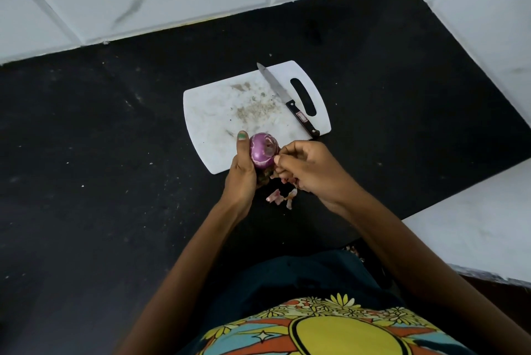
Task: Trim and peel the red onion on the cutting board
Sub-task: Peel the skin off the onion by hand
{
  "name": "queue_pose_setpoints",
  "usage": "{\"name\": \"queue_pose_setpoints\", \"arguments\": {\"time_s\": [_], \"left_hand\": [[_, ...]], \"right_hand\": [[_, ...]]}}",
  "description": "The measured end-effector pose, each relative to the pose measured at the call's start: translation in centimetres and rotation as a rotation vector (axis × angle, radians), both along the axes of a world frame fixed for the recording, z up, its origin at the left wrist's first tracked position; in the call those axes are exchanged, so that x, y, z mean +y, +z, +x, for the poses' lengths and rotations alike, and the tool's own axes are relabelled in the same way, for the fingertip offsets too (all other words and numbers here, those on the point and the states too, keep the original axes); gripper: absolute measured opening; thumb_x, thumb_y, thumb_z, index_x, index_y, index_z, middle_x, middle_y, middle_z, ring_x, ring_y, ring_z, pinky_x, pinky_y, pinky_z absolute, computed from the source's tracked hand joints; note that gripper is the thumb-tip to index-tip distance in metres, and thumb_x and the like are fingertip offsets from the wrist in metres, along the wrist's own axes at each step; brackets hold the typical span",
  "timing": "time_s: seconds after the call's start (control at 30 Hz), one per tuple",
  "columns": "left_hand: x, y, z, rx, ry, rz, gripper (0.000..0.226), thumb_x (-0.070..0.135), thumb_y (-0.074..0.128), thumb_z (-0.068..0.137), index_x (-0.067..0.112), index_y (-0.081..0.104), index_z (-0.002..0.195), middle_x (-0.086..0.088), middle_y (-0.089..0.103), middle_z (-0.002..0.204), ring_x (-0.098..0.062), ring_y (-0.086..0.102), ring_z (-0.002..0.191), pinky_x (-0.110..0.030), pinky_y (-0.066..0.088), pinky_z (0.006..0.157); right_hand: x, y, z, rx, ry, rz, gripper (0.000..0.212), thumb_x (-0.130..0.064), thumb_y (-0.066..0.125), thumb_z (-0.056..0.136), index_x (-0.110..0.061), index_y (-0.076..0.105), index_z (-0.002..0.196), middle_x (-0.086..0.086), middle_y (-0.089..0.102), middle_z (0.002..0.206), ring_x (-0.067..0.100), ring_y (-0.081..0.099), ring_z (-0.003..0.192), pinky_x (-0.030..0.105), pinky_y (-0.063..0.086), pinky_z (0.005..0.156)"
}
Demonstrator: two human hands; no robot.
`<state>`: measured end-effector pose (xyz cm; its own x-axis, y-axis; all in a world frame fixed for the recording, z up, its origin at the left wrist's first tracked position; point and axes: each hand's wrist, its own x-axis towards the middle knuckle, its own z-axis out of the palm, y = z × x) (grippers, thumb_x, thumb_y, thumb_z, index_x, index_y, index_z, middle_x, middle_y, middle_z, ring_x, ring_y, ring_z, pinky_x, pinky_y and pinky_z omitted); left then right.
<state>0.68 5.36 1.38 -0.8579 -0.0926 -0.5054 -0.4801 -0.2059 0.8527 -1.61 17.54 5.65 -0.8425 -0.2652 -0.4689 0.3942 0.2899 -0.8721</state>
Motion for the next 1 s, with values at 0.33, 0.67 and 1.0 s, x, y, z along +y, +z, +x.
{"name": "queue_pose_setpoints", "arguments": {"time_s": [0.33,0.67,1.0], "left_hand": [[-1.6,-1.6,0.3,-0.039,0.069,0.123,0.070,0.058,0.010,0.097,0.014,0.060,0.075,0.004,0.041,0.049,-0.010,0.034,0.049,-0.024,0.034,0.052],[-1.8,-1.1,0.6,-0.074,0.004,0.438,0.077,0.061,0.013,0.096,0.018,0.071,0.068,0.003,0.033,0.045,-0.009,0.026,0.045,-0.021,0.024,0.043],[-1.7,-1.3,0.7,-0.058,-0.045,0.340,0.068,0.060,0.014,0.096,0.015,0.065,0.083,0.002,0.035,0.050,-0.011,0.028,0.048,-0.024,0.025,0.048]], "right_hand": [[1.0,2.7,-1.0,0.017,-0.049,-0.181,0.010,-0.006,0.070,0.081,0.001,0.065,0.087,0.018,0.071,0.089,0.022,0.068,0.083,0.031,0.055,0.083],[2.6,-0.2,-1.0,0.393,0.180,0.464,0.003,-0.012,0.069,0.084,-0.014,0.068,0.083,-0.013,0.062,0.070,-0.008,0.056,0.059,0.004,0.044,0.058],[2.5,-0.3,-0.9,0.321,0.215,0.354,0.018,-0.014,0.068,0.084,-0.015,0.065,0.102,-0.005,0.066,0.086,-0.004,0.057,0.064,0.007,0.043,0.059]]}}
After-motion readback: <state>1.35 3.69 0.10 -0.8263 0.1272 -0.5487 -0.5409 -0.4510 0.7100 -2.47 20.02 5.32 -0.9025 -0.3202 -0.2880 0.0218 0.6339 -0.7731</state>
